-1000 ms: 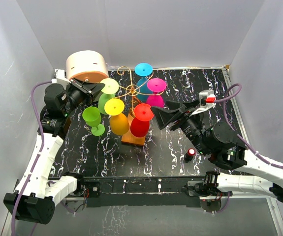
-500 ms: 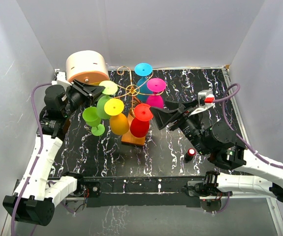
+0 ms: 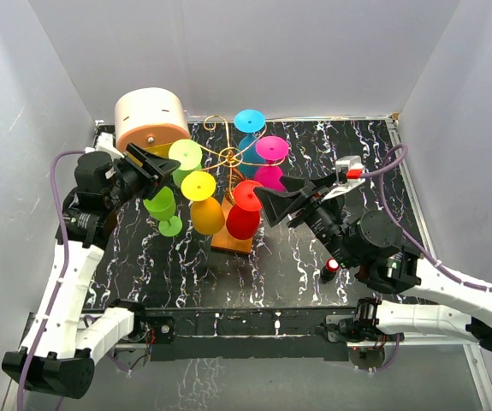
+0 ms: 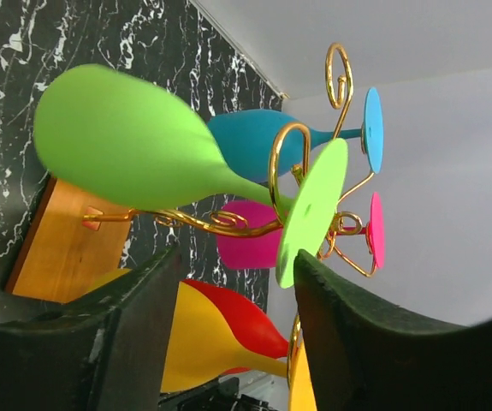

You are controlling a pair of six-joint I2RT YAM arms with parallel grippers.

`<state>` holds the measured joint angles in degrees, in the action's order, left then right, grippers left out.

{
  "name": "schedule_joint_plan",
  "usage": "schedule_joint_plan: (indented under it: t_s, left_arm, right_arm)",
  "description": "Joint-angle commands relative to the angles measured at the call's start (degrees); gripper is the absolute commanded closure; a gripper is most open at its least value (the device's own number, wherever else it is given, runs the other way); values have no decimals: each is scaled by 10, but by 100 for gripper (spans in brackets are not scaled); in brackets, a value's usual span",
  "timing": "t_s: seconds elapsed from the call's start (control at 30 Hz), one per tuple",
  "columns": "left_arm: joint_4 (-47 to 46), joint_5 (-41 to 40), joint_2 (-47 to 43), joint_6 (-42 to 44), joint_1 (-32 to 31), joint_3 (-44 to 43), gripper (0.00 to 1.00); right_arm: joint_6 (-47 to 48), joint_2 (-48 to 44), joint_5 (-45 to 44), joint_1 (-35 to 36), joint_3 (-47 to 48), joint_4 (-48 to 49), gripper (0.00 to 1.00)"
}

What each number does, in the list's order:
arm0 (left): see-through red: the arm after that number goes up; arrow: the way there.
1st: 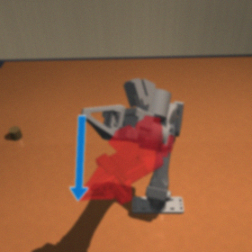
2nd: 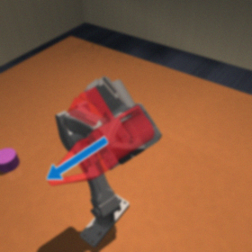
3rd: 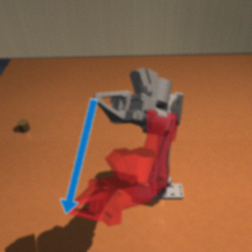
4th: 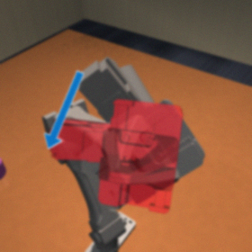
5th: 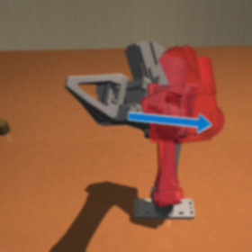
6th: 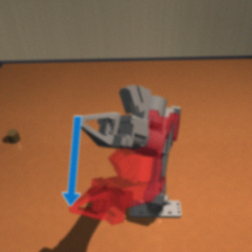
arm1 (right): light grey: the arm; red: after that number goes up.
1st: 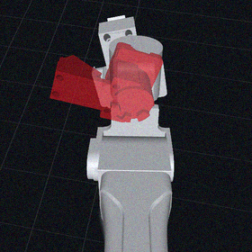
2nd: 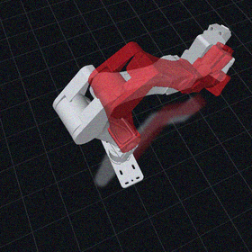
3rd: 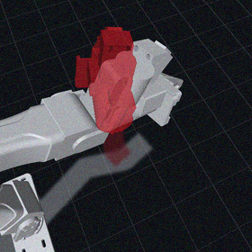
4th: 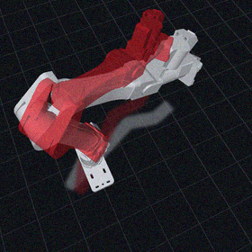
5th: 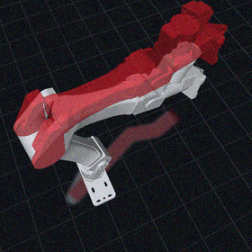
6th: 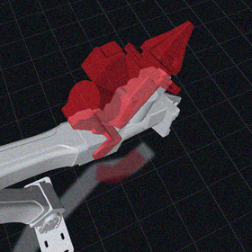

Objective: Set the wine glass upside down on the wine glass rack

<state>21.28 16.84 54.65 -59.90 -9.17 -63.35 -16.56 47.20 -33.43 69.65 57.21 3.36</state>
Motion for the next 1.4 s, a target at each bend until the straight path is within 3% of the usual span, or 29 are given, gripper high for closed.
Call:
schedule_joint_plan:
  t_s: [0.0, 0.3, 0.57, 0.9, 1.2, 1.37]
  left_arm:
    - [38, -21, -38, 44, 1, -47, 43]
    - [138, -123, -88, 144, 0, -91, 34]
    - [258, -261, -128, 206, 0, -13, 37]
    - [213, -236, -55, 205, 0, 75, 47]
    - [175, -274, 32, 212, 2, 54, 46]
    - [174, -295, 70, 225, 9, 40, 51]
  right_arm:
    - [11, 1, 8, 1, 21, 36, 26]
    - [18, 16, 17, 1, 36, 41, 26]
    - [16, 20, 22, 1, 36, 45, 26]
    - [12, 15, 23, 1, 36, 36, 26]
    - [14, 7, 25, 1, 23, 41, 26]
    - [38, 4, 78, 1, 25, 45, 25]
